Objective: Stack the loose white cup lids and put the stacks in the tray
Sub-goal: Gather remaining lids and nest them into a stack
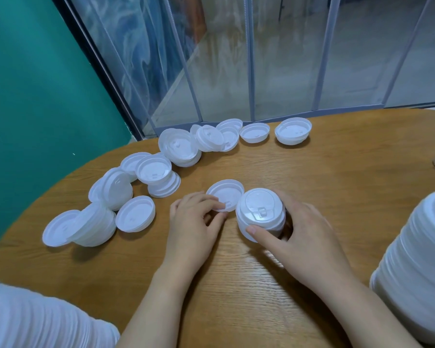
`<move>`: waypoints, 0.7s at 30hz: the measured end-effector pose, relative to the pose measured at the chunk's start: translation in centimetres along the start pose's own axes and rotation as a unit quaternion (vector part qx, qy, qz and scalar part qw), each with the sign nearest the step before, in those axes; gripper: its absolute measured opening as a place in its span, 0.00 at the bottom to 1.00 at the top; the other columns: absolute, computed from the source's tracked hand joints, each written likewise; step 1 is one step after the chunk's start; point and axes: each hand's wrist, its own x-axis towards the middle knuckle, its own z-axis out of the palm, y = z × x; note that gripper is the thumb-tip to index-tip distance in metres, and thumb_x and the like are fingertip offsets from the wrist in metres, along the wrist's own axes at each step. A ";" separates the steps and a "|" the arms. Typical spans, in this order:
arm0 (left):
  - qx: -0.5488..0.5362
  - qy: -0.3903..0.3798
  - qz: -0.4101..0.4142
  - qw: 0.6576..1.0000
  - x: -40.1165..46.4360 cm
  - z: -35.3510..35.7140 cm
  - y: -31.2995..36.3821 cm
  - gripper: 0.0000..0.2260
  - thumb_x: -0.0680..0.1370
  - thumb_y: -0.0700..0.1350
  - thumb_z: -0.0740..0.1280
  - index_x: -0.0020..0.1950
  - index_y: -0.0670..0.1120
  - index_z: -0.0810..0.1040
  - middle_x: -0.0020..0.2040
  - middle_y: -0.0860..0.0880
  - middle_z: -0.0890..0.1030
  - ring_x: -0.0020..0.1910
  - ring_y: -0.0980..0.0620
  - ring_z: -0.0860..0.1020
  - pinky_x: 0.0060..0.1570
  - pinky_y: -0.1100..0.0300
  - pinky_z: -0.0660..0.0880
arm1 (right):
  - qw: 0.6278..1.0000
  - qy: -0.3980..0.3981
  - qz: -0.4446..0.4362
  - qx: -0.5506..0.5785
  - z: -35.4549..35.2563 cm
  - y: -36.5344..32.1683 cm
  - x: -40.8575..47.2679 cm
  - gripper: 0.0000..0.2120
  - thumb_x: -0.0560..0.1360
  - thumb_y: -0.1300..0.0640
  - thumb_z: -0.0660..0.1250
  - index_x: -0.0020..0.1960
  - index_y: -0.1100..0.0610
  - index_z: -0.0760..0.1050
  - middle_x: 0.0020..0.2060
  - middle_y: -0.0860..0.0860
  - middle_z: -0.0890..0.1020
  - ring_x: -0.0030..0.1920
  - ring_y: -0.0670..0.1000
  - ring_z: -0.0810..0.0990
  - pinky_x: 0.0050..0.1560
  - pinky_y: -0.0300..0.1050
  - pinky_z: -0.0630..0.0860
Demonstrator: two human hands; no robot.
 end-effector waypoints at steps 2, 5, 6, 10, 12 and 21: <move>-0.017 0.009 0.009 1.000 -0.1 -0.1 0.0 0.04 0.76 0.47 0.77 0.49 0.53 0.86 0.53 0.61 0.84 0.65 0.57 0.76 0.67 0.55 0.64 | 1.000 -0.001 0.002 0.001 0.0 0.0 0.1 0.30 0.67 0.30 0.71 0.67 0.34 0.70 0.51 0.30 0.76 0.57 0.40 0.70 0.59 0.45 0.70; -0.085 0.032 0.001 0.996 -0.5 -1.0 1.0 0.03 0.78 0.46 0.75 0.49 0.54 0.84 0.52 0.64 0.83 0.65 0.62 0.76 0.66 0.60 0.68 | 1.000 -0.008 0.005 0.001 0.0 0.1 0.2 0.30 0.68 0.30 0.71 0.68 0.34 0.70 0.53 0.31 0.77 0.57 0.40 0.70 0.62 0.47 0.70; -0.121 0.039 -0.018 0.992 -0.7 -1.5 1.5 0.04 0.79 0.46 0.74 0.49 0.56 0.83 0.52 0.65 0.83 0.62 0.63 0.77 0.62 0.65 0.69 | 1.000 -0.010 0.006 0.001 0.0 0.1 0.1 0.30 0.67 0.29 0.70 0.67 0.35 0.70 0.53 0.31 0.77 0.57 0.40 0.70 0.62 0.47 0.70; -0.247 0.059 -0.067 0.965 -1.6 -2.5 3.0 0.03 0.81 0.46 0.71 0.49 0.53 0.82 0.45 0.57 0.85 0.46 0.56 0.82 0.48 0.65 0.75 | 1.000 -0.012 0.009 -0.001 0.0 0.1 0.2 0.30 0.68 0.29 0.70 0.68 0.34 0.70 0.53 0.32 0.78 0.57 0.40 0.71 0.62 0.48 0.71; -0.311 0.075 -0.083 0.944 -1.8 -2.6 3.4 0.03 0.82 0.44 0.70 0.53 0.52 0.82 0.48 0.56 0.87 0.50 0.56 0.84 0.53 0.63 0.77 | 1.000 -0.013 0.008 0.001 0.0 0.1 0.2 0.29 0.67 0.29 0.70 0.66 0.34 0.71 0.52 0.32 0.78 0.56 0.40 0.71 0.61 0.49 0.71; -0.304 0.069 -0.100 0.945 -1.6 -1.6 2.4 0.13 0.82 0.47 0.69 0.66 0.55 0.80 0.51 0.55 0.86 0.52 0.57 0.83 0.55 0.64 0.77 | 1.000 -0.013 0.009 0.006 0.0 0.0 0.1 0.29 0.68 0.31 0.71 0.67 0.34 0.71 0.53 0.32 0.77 0.57 0.42 0.71 0.62 0.49 0.71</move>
